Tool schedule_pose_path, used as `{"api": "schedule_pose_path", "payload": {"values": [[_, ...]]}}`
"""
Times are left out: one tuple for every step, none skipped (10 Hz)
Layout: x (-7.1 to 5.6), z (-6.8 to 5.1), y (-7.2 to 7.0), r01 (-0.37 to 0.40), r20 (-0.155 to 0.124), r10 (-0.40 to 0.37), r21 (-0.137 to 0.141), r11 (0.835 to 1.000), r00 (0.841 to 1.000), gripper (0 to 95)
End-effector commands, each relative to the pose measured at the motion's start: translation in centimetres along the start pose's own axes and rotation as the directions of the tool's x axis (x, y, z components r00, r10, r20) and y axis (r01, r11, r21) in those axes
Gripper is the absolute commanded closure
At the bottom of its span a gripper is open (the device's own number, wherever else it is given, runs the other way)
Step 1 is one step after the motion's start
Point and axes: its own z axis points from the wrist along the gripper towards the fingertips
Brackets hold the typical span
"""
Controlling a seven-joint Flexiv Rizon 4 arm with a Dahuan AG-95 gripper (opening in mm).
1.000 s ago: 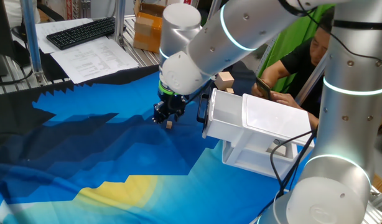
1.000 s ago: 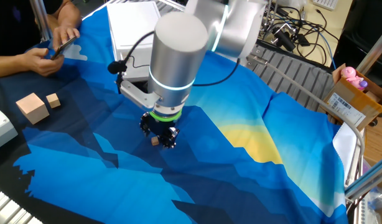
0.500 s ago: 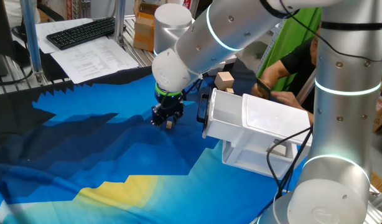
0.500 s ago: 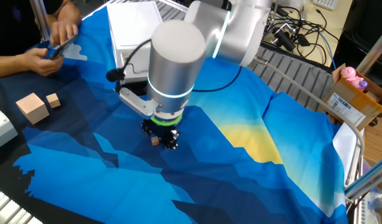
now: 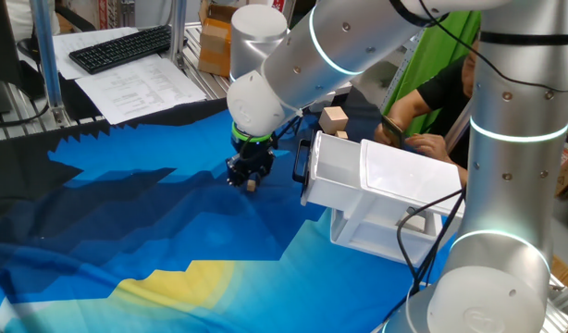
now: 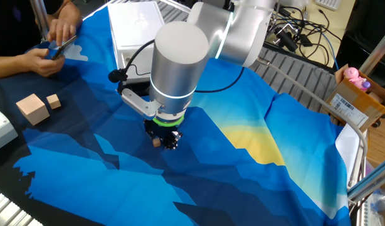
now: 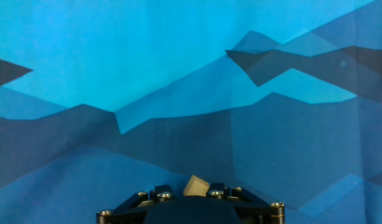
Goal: Put things in the drawer
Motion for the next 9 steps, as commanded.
{"api": "schedule_pose_path", "payload": {"values": [[-0.01, -0.05, 0.02, 0.004, -0.002, -0.004, 0.001, 1.0, 1.0, 76.0], [-0.01, -0.05, 0.02, 0.008, -0.001, -0.008, -0.003, 1.0, 1.0, 76.0], [-0.01, -0.05, 0.02, 0.008, 0.002, -0.008, -0.014, 1.0, 1.0, 95.0], [-0.01, -0.05, 0.02, 0.008, 0.002, -0.008, -0.017, 1.0, 1.0, 95.0], [-0.01, -0.05, 0.02, 0.008, 0.002, -0.008, -0.016, 1.0, 1.0, 95.0], [-0.01, -0.05, 0.02, 0.007, 0.002, -0.007, -0.015, 1.0, 1.0, 95.0], [-0.02, -0.05, 0.02, 0.007, 0.002, -0.007, -0.015, 1.0, 1.0, 95.0], [-0.02, -0.19, 0.09, 0.007, -0.008, -0.007, -0.019, 1.0, 1.0, 95.0], [0.07, -0.42, 0.23, -0.003, -0.011, 0.002, -0.036, 0.999, 1.0, 95.0]]}}
